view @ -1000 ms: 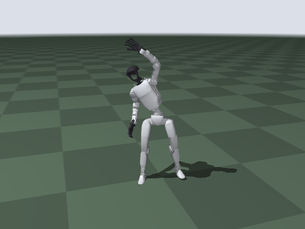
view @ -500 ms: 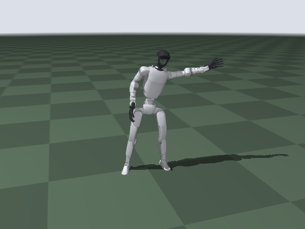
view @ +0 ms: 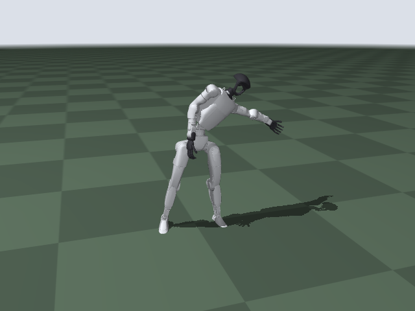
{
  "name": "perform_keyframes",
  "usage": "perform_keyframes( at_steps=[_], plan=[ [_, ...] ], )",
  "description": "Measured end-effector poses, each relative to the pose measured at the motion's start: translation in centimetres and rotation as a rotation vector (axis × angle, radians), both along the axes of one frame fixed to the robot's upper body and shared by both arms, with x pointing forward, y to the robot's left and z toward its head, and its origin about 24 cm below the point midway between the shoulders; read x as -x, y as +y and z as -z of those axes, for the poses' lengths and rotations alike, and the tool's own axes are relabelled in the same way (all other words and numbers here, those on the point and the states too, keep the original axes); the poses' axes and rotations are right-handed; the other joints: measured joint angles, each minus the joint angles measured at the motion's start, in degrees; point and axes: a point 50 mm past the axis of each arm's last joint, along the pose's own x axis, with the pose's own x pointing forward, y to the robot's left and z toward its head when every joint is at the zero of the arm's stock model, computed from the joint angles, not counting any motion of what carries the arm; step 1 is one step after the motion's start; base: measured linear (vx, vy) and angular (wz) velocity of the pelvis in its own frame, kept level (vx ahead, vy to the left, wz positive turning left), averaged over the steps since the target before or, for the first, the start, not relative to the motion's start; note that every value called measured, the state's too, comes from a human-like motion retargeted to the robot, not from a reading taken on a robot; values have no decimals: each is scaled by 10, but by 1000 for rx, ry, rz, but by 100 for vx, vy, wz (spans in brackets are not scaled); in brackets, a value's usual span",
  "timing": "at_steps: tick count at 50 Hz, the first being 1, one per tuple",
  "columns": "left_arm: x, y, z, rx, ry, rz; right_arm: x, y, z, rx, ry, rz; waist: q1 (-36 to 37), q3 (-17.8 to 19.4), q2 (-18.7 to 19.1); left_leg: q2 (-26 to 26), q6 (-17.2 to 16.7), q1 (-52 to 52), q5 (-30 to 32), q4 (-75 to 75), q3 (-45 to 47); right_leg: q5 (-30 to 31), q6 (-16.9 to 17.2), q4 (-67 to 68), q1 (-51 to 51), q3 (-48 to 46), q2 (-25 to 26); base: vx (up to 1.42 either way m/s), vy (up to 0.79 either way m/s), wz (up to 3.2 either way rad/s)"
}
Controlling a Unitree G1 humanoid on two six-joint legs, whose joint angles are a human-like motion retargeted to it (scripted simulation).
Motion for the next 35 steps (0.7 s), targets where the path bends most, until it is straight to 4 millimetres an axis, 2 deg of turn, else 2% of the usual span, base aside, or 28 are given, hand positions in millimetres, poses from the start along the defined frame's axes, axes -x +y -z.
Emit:
perform_keyframes(
  at_steps=[4, 10, 12, 15, 20, 23, 25, 26, 30, 32, 35],
  plan=[
    [4, 0, -5, -71, -7, 0, 8, -7, 3, 18, 12, -19, -17, -39, 11, -32, 2, -11, -3, -2, 12, -54, -5, 18, -16, -44, -34, -1, -2, -11],
    [9, -2, -17, -191, -7, -69, 23, -30, 6, 64, 22, -43, -73, -136, 42, -87, -3, -49, 5, -4, 39, -137, -14, 45, -64, -115, -97, -3, -9, -30],
    [8, -4, -21, -219, -24, -89, 28, -54, 6, 122, 10, -49, -89, -161, 81, -93, -10, -54, 12, -2, 48, -150, -13, 45, -71, -113, -104, -3, -14, -33],
    [6, -8, -28, -266, -72, -95, 33, -103, 0, 230, -27, -55, -111, -184, 159, -95, -21, -58, 16, 14, 60, -155, -5, 37, -71, -98, -106, -4, -16, -36],
    [-9, -25, -63, -448, -166, -12, 39, -188, -28, 397, -95, -38, -137, -203, 293, -86, -21, -63, 22, 48, 85, -154, 11, 21, -69, -70, -96, -3, -20, -46],
    [-24, -49, -98, -605, -235, 80, 45, -227, -47, 481, -117, -34, -147, -219, 359, -81, -10, -63, 33, 56, 102, -150, 16, 8, -72, -53, -88, -3, -21, -59],
    [-34, -75, -128, -730, -287, 157, 49, -245, -59, 528, -128, -47, -153, -232, 394, -76, -3, -62, 45, 57, 113, -146, 18, 0, -77, -39, -83, -2, -23, -72],
    [-32, -86, -142, -796, -307, 191, 48, -251, -65, 554, -140, -72, -161, -236, 410, -73, -1, -62, 53, 57, 118, -144, 18, -2, -82, -31, -79, -2, -24, -81],
    [-15, -130, -185, -1056, -324, 280, 35, -271, -88, 667, -197, -197, -204, -240, 471, -59, 3, -63, 89, 63, 138, -135, 18, -10, -101, 7, -63, 0, -24, -95],
    [-11, -153, -200, -1182, -268, 289, 27, -278, -98, 727, -222, -259, -225, -235, 498, -53, 4, -62, 106, 71, 147, -132, 18, -12, -110, 29, -57, 3, -22, -111],
    [-16, -193, -214, -1392, -109, 248, 18, -286, -112, 813, -255, -350, -251, -226, 534, -47, 4, -58, 126, 87, 157, -127, 18, -16, -119, 64, -49, 5, -19, -117]
  ],
)
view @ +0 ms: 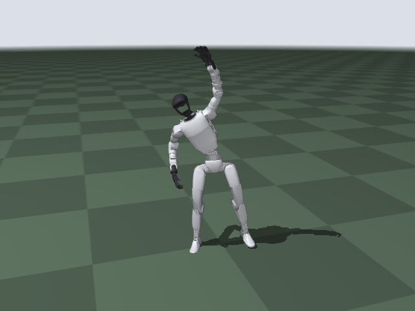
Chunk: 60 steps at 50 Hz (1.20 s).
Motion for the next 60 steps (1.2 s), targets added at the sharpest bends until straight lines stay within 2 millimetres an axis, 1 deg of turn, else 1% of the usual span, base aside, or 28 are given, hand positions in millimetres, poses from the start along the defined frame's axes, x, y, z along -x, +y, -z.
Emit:
perform_keyframes(
  at_steps=[2, 4, 6, 8, 10, 14, 17, 20, 22, 25, 28, 30, 32, 35, 38, 40, 42, 44, 46, 47, 48, 50, 53, 56, 60],
  plan=[
    [-10, -32, -4, -175, 41, -138, -4, -1, -8, 53, -3, -72, -15, 6, 17, 1, 1, 4, 9, 11, 6, 3, 0, -3, -4, 23, 3, 6, -15, -115],
    [-20, -66, -3, -370, 57, -294, -7, 3, -13, 92, -8, -155, -32, 13, 27, -2, 3, 10, 18, 17, 11, 5, 0, -4, -7, 46, 4, 7, -11, -107],
    [-28, -98, 3, -556, 32, -433, -11, 9, -18, 130, -23, -233, -53, 22, 36, -7, 5, 19, 24, 22, 17, 6, 0, -5, -8, 67, 2, 8, -7, -95],
    [-32, -128, 13, -724, -25, -524, -16, 14, -22, 161, -48, -292, -78, 36, 44, -13, 8, 29, 30, 24, 23, 7, 0, -5, -7, 86, -1, 7, -3, -83],
    [-34, -155, 26, -873, -96, -555, -20, 19, -27, 186, -80, -327, -106, 53, 51, -19, 11, 42, 35, 26, 30, 6, 0, -6, -2, 103, -4, 7, 0, -75],
    [-35, -201, 59, -1132, -208, -516, -29, 25, -33, 213, -139, -352, -165, 97, 52, -29, 18, 72, 42, 28, 43, 6, 0, -11, 16, 132, -11, 5, 2, -68],
    [-36, -225, 86, -1298, -264, -486, -35, 26, -38, 232, -164, -373, -204, 129, 52, -33, 20, 92, 43, 33, 50, 9, 0, -18, 31, 149, -12, 4, 3, -61],
    [-37, -239, 107, -1425, -304, -482, -40, 27, -43, 252, -176, -404, -234, 154, 52, -36, 19, 109, 38, 38, 51, 13, 0, -26, 46, 161, -13, 3, 6, -49],
    [-39, -242, 115, -1469, -311, -492, -43, 27, -45, 264, -178, -428, -247, 164, 52, -39, 16, 118, 27, 39, 49, 15, 0, -30, 54, 165, -15, 2, 9, -33],
    [-43, -240, 115, -1477, -316, -539, -45, 27, -46, 271, -186, -441, -256, 168, 52, -40, 10, 129, 4, 33, 44, 16, 0, -34, 60, 168, -15, 0, 10, -14],
    [-47, -228, 99, -1407, -315, -637, -45, 27, -44, 263, -200, -422, -252, 161, 52, -31, 5, 134, -19, 17, 53, 16, 0, -32, 61, 163, -8, -2, 9, 10],
    [-49, -214, 83, -1332, -298, -719, -43, 27, -42, 255, -206, -399, -244, 151, 52, -22, 3, 134, -32, 6, 69, 15, 0, -31, 59, 156, -1, -4, 9, 28],
    [-51, -196, 65, -1233, -249, -793, -40, 25, -40, 251, -201, -380, -230, 135, 52, -11, 5, 129, -43, -2, 90, 13, 0, -28, 56, 147, 5, -5, 11, 41],
    [-48, -159, 38, -1053, -159, -899, -34, 20, -36, 248, -183, -351, -198, 101, 52, 2, 9, 116, -63, -10, 118, 10, 0, -24, 44, 129, 13, -7, 12, 51],
    [-38, -116, 14, -832, -75, -988, -27, 15, -32, 244, -161, -309, -153, 60, 52, 15, 11, 96, -89, -12, 133, 10, 0, -19, 25, 110, 23, -8, 13, 55],
    [-28, -84, 3, -669, -23, -1041, -21, 10, -30, 240, -143, -279, -120, 32, 50, 23, 10, 79, -106, -14, 135, 13, 0, -15, 10, 97, 31, -9, 14, 54],
    [-17, -51, -2, -506, 31, -1089, -15, 6, -27, 234, -120, -248, -86, 6, 45, 32, 6, 61, -120, -16, 129, 17, 0, -12, -5, 82, 39, -10, 15, 50],
    [-7, -19, -2, -357, 95, -1138, -8, 2, -22, 227, -91, -218, -54, -15, 38, 41, -1, 45, -129, -16, 120, 25, 0, -11, -16, 68, 47, -10, 17, 45],
    [-1, 11, 4, -226, 174, -1186, -1, -2, -18, 221, -57, -189, -23, -31, 29, 49, -8, 30, -135, -13, 107, 34, 0, -11, -24, 54, 51, -10, 20, 45],
    [1, 24, 8, -175, 215, -1210, 3, -3, -14, 211, -38, -175, -8, -37, 20, 52, -12, 23, -137, -12, 100, 39, 0, -10, -27, 47, 52, -10, 22, 45],
    [0, 34, 12, -143, 253, -1232, 7, 0, -8, 187, -19, -160, 6, -41, 3, 51, -15, 18, -138, -10, 93, 45, 0, -10, -28, 40, 50, -11, 23, 46],
    [-1, 49, 21, -98, 324, -1274, 14, 8, 6, 130, 16, -135, 31, -44, -35, 49, -19, 9, -140, -7, 80, 55, 0, -8, -30, 28, 44, -10, 24, 49],
    [-7, 65, 32, -58, 414, -1315, 19, 27, 27, 30, 54, -112, 58, -40, -95, 44, -21, -2, -144, -4, 61, 73, 0, -1, -31, 12, 36, -9, 24, 54],
    [-13, 78, 44, -12, 477, -1326, 18, 48, 44, -63, 70, -101, 78, -30, -152, 43, -20, -7, -147, -7, 40, 93, 0, 12, -32, 0, 31, -8, 21, 60],
    [-19, 95, 60, 74, 536, -1314, 12, 77, 60, -161, 71, -88, 99, -12, -222, 43, -12, -7, -150, -18, 13, 122, 0, 36, -34, -8, 27, -5, 20, 62]
  ],
)
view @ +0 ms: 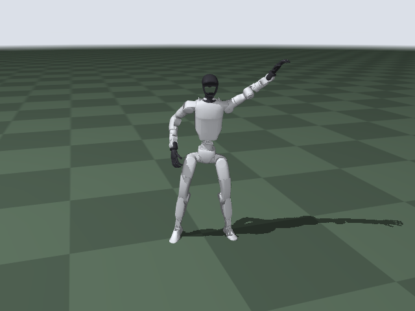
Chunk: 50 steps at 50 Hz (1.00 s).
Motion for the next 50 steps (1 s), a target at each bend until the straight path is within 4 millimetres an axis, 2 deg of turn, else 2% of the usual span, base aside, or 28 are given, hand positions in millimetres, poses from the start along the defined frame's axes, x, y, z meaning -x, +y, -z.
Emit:
perform_keyframes(
  at_steps=[2, 5, 10, 15, 19, 22, 25, 30, 33, 34, 35, 36, 37, 39, 42, 46, 50],
  plan=[
    [-4, 10, 11, 52, -3, 0, -2, 11, 5, -33, 1, 8, 10, 10, -30, -1, 6, 3, -1, -6, -13, 15, 0, 14, 0, -2, -3, -2, 20, 60],
    [-3, 37, 44, 151, -13, -2, -7, 21, 8, -54, -2, 8, 17, 28, -61, -3, 17, 6, -3, -12, -33, 39, 0, 34, 0, -5, -9, -2, 19, 57],
    [15, 70, 89, 322, -122, 37, -17, 46, 16, -114, -6, 9, 20, 56, -121, -3, 30, 8, -2, -16, -63, 75, 0, 59, 0, -11, -15, -1, 12, 52],
    [39, 87, 109, 497, -376, 128, -23, 87, 24, -215, 0, 24, 31, 76, -194, 4, 26, 4, 4, -23, -86, 98, 0, 65, -1, 12, -7, -1, 2, 39],
    [72, 97, 123, 571, -647, 147, -26, 117, 26, -286, 2, 23, 37, 87, -243, 12, 18, 3, 7, -30, -100, 104, 0, 58, 3, 41, 6, -1, -5, 28],
    [98, 101, 138, 587, -884, 127, -27, 133, 25, -323, -2, 24, 36, 93, -267, 18, 13, 2, 9, -37, -112, 103, 0, 49, 10, 53, 13, -2, -7, 32],
    [119, 104, 156, 614, -1094, 93, -30, 140, 24, -338, -13, 27, 35, 102, -274, 24, 8, 1, 13, -45, -123, 90, 0, 35, 23, 55, 21, -3, -8, 35],
    [144, 108, 179, 688, -1298, 29, -31, 155, 23, -370, -16, 1, 31, 106, -283, 22, -1, 5, 23, -65, -136, 26, 0, 14, 45, 45, 22, -3, -8, 31],
    [163, 109, 195, 718, -1392, -24, -29, 158, 24, -364, -8, -13, 22, 100, -285, 0, 1, 5, 24, -68, -136, -17, 0, 8, 52, 17, 0, -2, -5, 20],
    [195, 109, 227, 697, -1453, -92, -29, 153, 26, -333, 0, -44, -3, 87, -276, -16, 4, 1, 25, -70, -137, -33, 0, 14, 47, 1, -17, -1, -3, 28],
    [214, 109, 290, 741, -1495, -183, -28, 145, 28, -287, 11, -87, -38, 69, -263, -36, 8, -4, 27, -72, -138, -49, 0, 23, 40, -17, -39, -2, -1, 27],
    [159, 102, 403, 911, -1453, -293, -17, 82, 30, -140, 27, 56, 16, 68, -179, -48, 11, -9, 28, -72, -137, -61, 0, 28, 35, -37, -53, -2, -1, 19],
    [58, 80, 461, 1110, -1372, -204, -7, 37, 25, -34, 30, 153, 58, 68, -120, -59, 13, -12, 28, -72, -135, -73, -1, 31, 34, -57, -66, 0, 0, 0],
    [33, 82, 449, 1109, -1377, -157, 0, 23, 21, -18, 29, 214, 83, 69, -99, -70, 12, -4, 28, -72, -127, -94, -6, 26, 45, -90, -80, -1, -14, -17],
    [22, 96, 406, 1037, -1393, -59, 1, 11, 14, -18, 15, 247, 89, 64, -70, -71, 5, 3, 35, -72, -118, -123, -16, 20, 57, -120, -83, -2, -24, -19],
    [22, 114, 326, 889, -1390, 116, -3, -8, -1, 5, -34, 251, 64, 52, -20, -68, 0, 5, 48, -59, -115, -143, -14, 19, 69, -121, -81, -2, -26, -6],
    [36, 118, 238, 719, -1396, 312, -12, -28, -24, 62, -115, 226, 21, 43, 33, -63, 2, -2, 70, -40, -116, -151, -6, 19, 76, -118, -77, -3, -26, 0]
  ],
)
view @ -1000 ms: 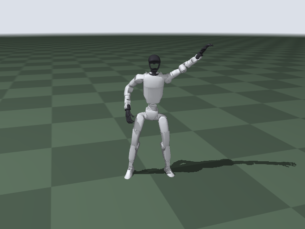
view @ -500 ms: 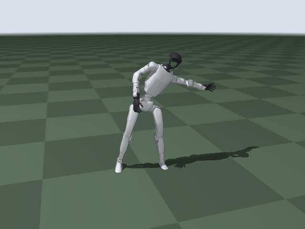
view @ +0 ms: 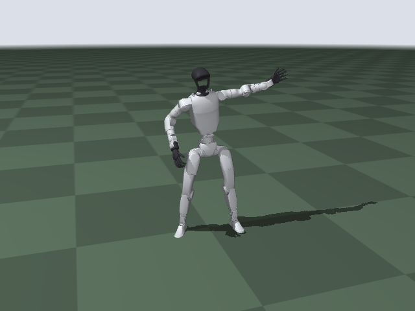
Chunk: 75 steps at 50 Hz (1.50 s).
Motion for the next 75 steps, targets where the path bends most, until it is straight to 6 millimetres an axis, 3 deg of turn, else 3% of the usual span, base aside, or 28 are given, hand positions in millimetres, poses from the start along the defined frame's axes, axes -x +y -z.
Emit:
perform_keyframes(
  at_steps=[4, 9, 13, 14, 15, 17, 19, 21, 24, 26, 30, 33, 37, 42, 44, 48, 52, 55, 59, 64, 70, 75],
  plan=[
    [28, -12, -81, -229, -63, 35, -17, -16, -26, 106, -66, -102, -52, -1, 53, 1, 1, -5, 37, 6, 2, 1, 3, -12, 4, 3, 2, -4, -23, -12],
    [70, -45, -160, -546, -100, 101, -43, -30, -60, 296, -101, -342, -115, 10, 128, 4, -5, -7, 82, 14, 31, 12, 6, -30, -2, 23, 8, -2, -20, -44],
    [97, -89, -214, -836, -75, 136, -64, -38, -88, 448, -117, -504, -171, 31, 189, 16, -3, -10, 100, 36, 76, 19, 6, -38, -19, 48, 20, -1, -17, -66],
    [115, -120, -245, -941, -50, 101, -72, -31, -89, 440, -142, -526, -188, 45, 184, 19, 0, -8, 101, 45, 86, 19, 6, -37, -19, 54, 22, 0, -14, -62],
    [109, -168, -287, -1080, -25, 125, -82, -21, -88, 411, -176, -545, -204, 62, 169, 22, 3, -5, 100, 55, 95, 18, 6, -36, -17, 60, 24, 2, -11, -65],
    [31, -211, -306, -1285, 67, 250, -60, -36, -84, 433, -119, -470, -174, 24, 190, 23, 12, 0, 102, 62, 116, 20, 6, -38, -20, 76, 27, 4, -7, -69],
    [2, -260, -310, -1512, 213, 247, -57, -40, -90, 465, -120, -472, -189, 19, 209, 21, 21, 3, 106, 65, 131, 22, 6, -38, -28, 92, 25, 5, -4, -64],
    [-25, -317, -299, -1762, 393, 161, -57, -38, -94, 486, -129, -495, -212, 23, 217, 16, 29, 12, 111, 64, 142, 21, 6, -34, -31, 109, 20, 5, -1, -67],
    [-52, -390, -258, -2145, 608, -100, -58, -31, -99, 519, -158, -553, -252, 39, 227, 6, 35, 30, 119, 63, 152, 22, 6, -32, -32, 138, 12, 6, 1, -80],
    [-58, -428, -222, -2392, 642, -270, -60, -26, -104, 539, -184, -593, -281, 55, 232, -2, 36, 43, 121, 64, 157, 23, 6, -34, -31, 158, 5, 7, 5, -90],
    [-55, -471, -150, -2786, 524, -362, -69, -13, -112, 555, -248, -650, -352, 101, 235, -19, 35, 71, 122, 66, 166, 28, 6, -44, -26, 202, -8, 7, 7, -100],
    [-53, -480, -122, -2923, 484, -241, -77, -6, -117, 554, -290, -657, -395, 132, 236, -27, 33, 89, 116, 67, 168, 35, 6, -58, -26, 236, -10, 6, 6, -104],
    [-67, -474, -124, -2893, 617, -191, -79, -3, -119, 547, -322, -651, -423, 150, 237, -29, 32, 107, 96, 68, 169, 46, 6, -73, -30, 274, -1, 4, 3, -91],
    [-100, -437, -170, -2602, 929, -379, -70, -4, -116, 544, -324, -633, -410, 132, 239, -17, 30, 116, 67, 64, 182, 54, 6, -75, -38, 298, 22, 3, 1, -52],
    [-107, -413, -196, -2435, 1026, -451, -66, -5, -112, 538, -323, -610, -392, 114, 240, -8, 29, 114, 61, 63, 192, 54, 6, -73, -43, 298, 33, 1, 0, -9],
    [-102, -355, -246, -2056, 1146, -529, -56, -11, -105, 541, -309, -556, -344, 65, 238, 11, 29, 102, 47, 64, 215, 52, 6, -67, -50, 284, 54, 0, 0, 17],
    [-77, -285, -281, -1631, 1232, -519, -45, -22, -99, 564, -254, -519, -284, 5, 234, 40, 28, 85, 21, 68, 245, 49, 6, -63, -56, 249, 78, 0, -2, 59],
    [-52, -235, -291, -1341, 1251, -457, -37, -34, -93, 576, -187, -492, -235, -39, 228, 68, 21, 71, 0, 65, 265, 50, 6, -61, -62, 215, 102, -3, -3, 77],
    [-26, -187, -287, -1071, 1204, -372, -24, -47, -77, 547, -81, -445, -168, -89, 202, 97, 8, 51, -20, 54, 266, 58, 6, -59, -71, 171, 127, -5, 3, 79],
    [-19, -150, -269, -877, 1202, -290, -13, -33, -42, 406, 14, -429, -101, -114, 111, 98, 4, 32, -39, 40, 229, 70, 6, -54, -71, 130, 122, -6, 21, 73],
    [-30, -116, -239, -705, 1244, -189, -12, 10, -6, 195, 32, -424, -56, -92, -22, 64, 12, 20, -64, 34, 173, 85, 6, -45, -57, 93, 77, -6, 36, 75],
    [-19, -67, -182, -515, 1091, -61, -16, 36, 17, 46, 44, -329, -57, -47, -96, 32, 19, 15, -71, 25, 122, 115, 6, -5, -52, 74, 33, -5, 39, 93]
  ],
)
